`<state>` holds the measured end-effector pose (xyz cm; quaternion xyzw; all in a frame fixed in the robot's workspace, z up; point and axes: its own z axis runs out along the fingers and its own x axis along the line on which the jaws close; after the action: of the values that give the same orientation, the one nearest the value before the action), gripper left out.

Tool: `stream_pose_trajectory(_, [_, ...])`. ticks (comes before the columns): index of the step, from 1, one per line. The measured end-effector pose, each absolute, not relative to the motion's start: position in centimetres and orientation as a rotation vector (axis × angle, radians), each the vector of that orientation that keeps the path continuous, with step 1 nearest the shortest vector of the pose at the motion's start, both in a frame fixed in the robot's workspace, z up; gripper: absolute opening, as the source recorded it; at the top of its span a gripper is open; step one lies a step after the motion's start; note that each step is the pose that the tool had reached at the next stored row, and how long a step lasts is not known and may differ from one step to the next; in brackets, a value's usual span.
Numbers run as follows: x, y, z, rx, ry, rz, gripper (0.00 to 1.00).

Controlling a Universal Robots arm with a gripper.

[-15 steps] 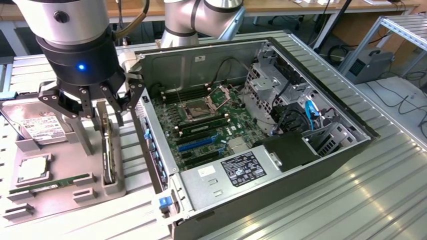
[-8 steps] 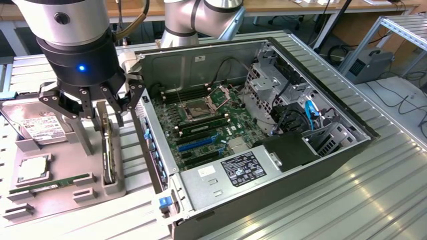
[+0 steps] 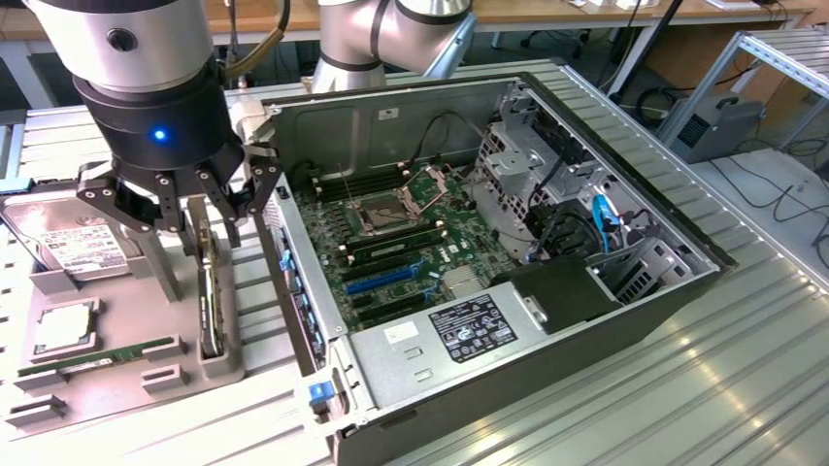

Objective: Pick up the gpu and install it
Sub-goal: 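Pick up the gpu and move the gpu toward the slot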

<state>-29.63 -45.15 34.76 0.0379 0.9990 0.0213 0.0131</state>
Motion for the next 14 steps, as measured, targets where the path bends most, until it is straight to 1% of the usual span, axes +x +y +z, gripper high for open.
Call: stream_pose_trajectory(14, [-29.63, -45.15, 34.29, 0.118, 3.112, 0.066, 0.42])
